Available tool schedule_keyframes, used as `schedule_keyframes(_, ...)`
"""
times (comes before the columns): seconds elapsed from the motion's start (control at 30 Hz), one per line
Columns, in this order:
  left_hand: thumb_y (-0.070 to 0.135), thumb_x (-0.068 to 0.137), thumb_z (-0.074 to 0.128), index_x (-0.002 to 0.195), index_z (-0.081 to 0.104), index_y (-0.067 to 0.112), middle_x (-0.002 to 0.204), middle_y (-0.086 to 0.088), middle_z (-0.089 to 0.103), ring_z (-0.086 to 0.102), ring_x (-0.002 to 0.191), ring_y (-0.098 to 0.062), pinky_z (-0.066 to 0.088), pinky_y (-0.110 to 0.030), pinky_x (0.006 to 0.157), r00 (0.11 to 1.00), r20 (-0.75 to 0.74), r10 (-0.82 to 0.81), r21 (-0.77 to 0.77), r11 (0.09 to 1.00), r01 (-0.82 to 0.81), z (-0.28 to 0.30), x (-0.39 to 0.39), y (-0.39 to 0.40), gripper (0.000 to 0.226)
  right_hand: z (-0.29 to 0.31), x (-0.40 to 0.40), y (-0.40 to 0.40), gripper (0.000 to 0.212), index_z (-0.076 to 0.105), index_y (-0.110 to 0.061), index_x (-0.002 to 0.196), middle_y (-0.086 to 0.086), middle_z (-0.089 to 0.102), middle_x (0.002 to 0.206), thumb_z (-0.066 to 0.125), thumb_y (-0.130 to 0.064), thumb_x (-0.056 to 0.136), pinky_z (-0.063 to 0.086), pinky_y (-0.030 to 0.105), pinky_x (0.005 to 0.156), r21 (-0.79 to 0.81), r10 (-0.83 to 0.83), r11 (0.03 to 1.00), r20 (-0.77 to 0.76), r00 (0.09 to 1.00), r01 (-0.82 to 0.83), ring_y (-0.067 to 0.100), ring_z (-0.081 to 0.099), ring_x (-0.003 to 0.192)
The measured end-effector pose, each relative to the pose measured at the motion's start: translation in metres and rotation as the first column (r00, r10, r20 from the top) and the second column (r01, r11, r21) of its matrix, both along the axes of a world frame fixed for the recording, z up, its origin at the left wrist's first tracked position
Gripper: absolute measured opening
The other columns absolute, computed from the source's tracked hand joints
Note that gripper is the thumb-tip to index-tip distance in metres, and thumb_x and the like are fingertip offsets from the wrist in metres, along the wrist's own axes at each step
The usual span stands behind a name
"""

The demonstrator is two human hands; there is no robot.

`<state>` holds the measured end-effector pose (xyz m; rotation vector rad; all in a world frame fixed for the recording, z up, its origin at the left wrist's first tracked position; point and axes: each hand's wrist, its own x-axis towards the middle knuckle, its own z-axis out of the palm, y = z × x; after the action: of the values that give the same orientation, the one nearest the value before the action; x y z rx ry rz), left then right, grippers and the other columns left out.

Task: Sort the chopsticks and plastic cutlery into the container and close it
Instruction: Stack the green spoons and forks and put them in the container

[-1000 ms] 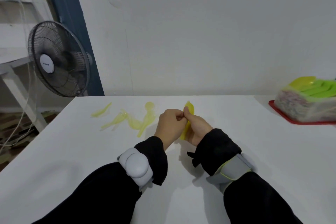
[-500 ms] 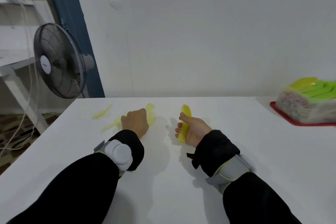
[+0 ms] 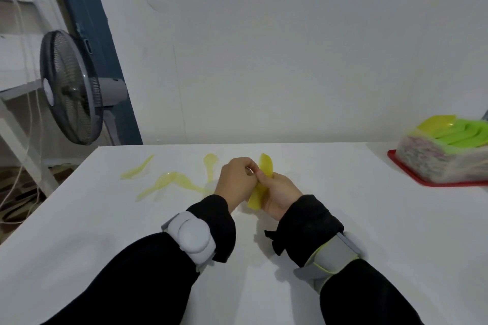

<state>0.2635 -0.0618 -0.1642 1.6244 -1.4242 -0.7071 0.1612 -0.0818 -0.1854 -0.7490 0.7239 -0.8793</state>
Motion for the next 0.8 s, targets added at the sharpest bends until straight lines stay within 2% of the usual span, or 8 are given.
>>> schedule_keyframes(0.1, 0.005, 0.085, 0.051, 0.087, 0.068, 0.014, 0.085, -0.004, 0.062, 0.058, 0.074, -0.019, 0.047, -0.023, 0.065, 0.998, 0.070, 0.002, -0.025, 1.000, 0.000, -0.003, 0.010, -0.016, 0.020, -0.001, -0.003, -0.004, 0.012, 0.050, -0.002, 0.097, 0.013, 0.055, 0.078, 0.041, -0.009, 0.100, 0.051, 0.031, 0.056, 0.032, -0.064, 0.997, -0.080, 0.995, 0.067, 0.023, 0.055, 0.062)
schedule_keyframes(0.2, 0.025, 0.095, 0.043, 0.118, 0.056, 0.015, 0.121, -0.010, 0.050, 0.048, 0.111, -0.029, 0.038, -0.035, 0.090, 0.766, 0.617, 0.181, 0.006, 0.972, -0.235, -0.012, 0.036, -0.041, 0.028, -0.002, -0.009, -0.008, 0.014, 0.044, -0.007, 0.085, 0.009, 0.049, 0.069, 0.042, -0.009, 0.099, 0.051, 0.028, 0.052, 0.069, -0.071, 0.994, -0.127, 0.989, 0.080, 0.022, 0.051, 0.055)
schedule_keyframes(0.27, 0.028, 0.097, 0.038, 0.123, 0.048, 0.013, 0.126, -0.010, 0.046, 0.043, 0.116, -0.032, 0.034, -0.040, 0.095, 0.555, 0.820, 0.136, 0.080, 0.934, -0.347, -0.020, 0.054, -0.048, 0.032, -0.003, -0.011, -0.009, 0.013, 0.044, -0.008, 0.085, 0.009, 0.049, 0.068, 0.044, -0.009, 0.098, 0.052, 0.027, 0.051, 0.088, -0.057, 0.994, -0.122, 0.991, 0.068, 0.021, 0.053, 0.052)
schedule_keyframes(0.4, 0.010, 0.093, 0.040, 0.118, 0.047, 0.008, 0.115, -0.010, 0.055, 0.054, 0.105, -0.028, 0.040, -0.034, 0.086, 0.479, 0.873, 0.089, 0.062, 0.955, -0.291, -0.029, 0.063, -0.050, 0.026, -0.004, -0.012, -0.010, 0.010, 0.045, -0.007, 0.087, 0.010, 0.051, 0.069, 0.046, -0.008, 0.097, 0.052, 0.028, 0.051, 0.103, -0.055, 0.993, -0.098, 0.994, 0.065, 0.021, 0.055, 0.050)
schedule_keyframes(0.5, 0.002, 0.088, 0.041, 0.108, 0.050, 0.002, 0.104, -0.015, 0.059, 0.056, 0.091, -0.031, 0.042, -0.034, 0.074, 0.675, 0.720, 0.163, 0.003, 0.971, -0.237, -0.023, 0.057, -0.041, 0.022, -0.003, -0.010, -0.008, 0.011, 0.046, -0.008, 0.087, 0.010, 0.051, 0.071, 0.044, -0.008, 0.098, 0.051, 0.029, 0.053, 0.083, -0.075, 0.993, -0.094, 0.993, 0.083, 0.022, 0.053, 0.057)
schedule_keyframes(0.6, 0.000, 0.085, 0.045, 0.109, 0.060, 0.001, 0.102, -0.012, 0.061, 0.059, 0.088, -0.028, 0.045, -0.029, 0.069, 0.954, 0.248, 0.168, 0.030, 0.983, -0.181, -0.010, 0.041, -0.033, 0.028, -0.003, -0.006, -0.006, 0.014, 0.046, -0.008, 0.085, 0.010, 0.050, 0.073, 0.042, -0.007, 0.099, 0.046, 0.032, 0.057, 0.071, -0.138, 0.987, -0.063, 0.989, 0.142, 0.023, 0.051, 0.061)
schedule_keyframes(0.7, -0.004, 0.081, 0.049, 0.114, 0.059, 0.005, 0.078, -0.009, 0.064, 0.060, 0.066, -0.018, 0.043, -0.023, 0.055, 0.991, -0.124, 0.041, 0.139, 0.990, -0.024, 0.000, 0.020, -0.020, 0.035, -0.002, 0.000, -0.005, 0.012, 0.049, -0.006, 0.089, 0.011, 0.050, 0.075, 0.044, -0.009, 0.098, 0.044, 0.034, 0.058, 0.046, -0.158, 0.986, -0.056, 0.986, 0.160, 0.023, 0.050, 0.060)
schedule_keyframes(0.8, -0.003, 0.080, 0.052, 0.107, 0.055, 0.012, 0.077, -0.006, 0.063, 0.059, 0.065, -0.014, 0.039, -0.020, 0.052, 0.992, -0.123, 0.018, 0.132, 0.991, -0.001, 0.003, 0.013, -0.007, 0.031, -0.001, 0.005, -0.001, 0.013, 0.052, -0.004, 0.091, 0.012, 0.050, 0.076, 0.045, -0.011, 0.098, 0.044, 0.034, 0.058, 0.002, -0.141, 0.990, -0.076, 0.987, 0.142, 0.022, 0.048, 0.058)
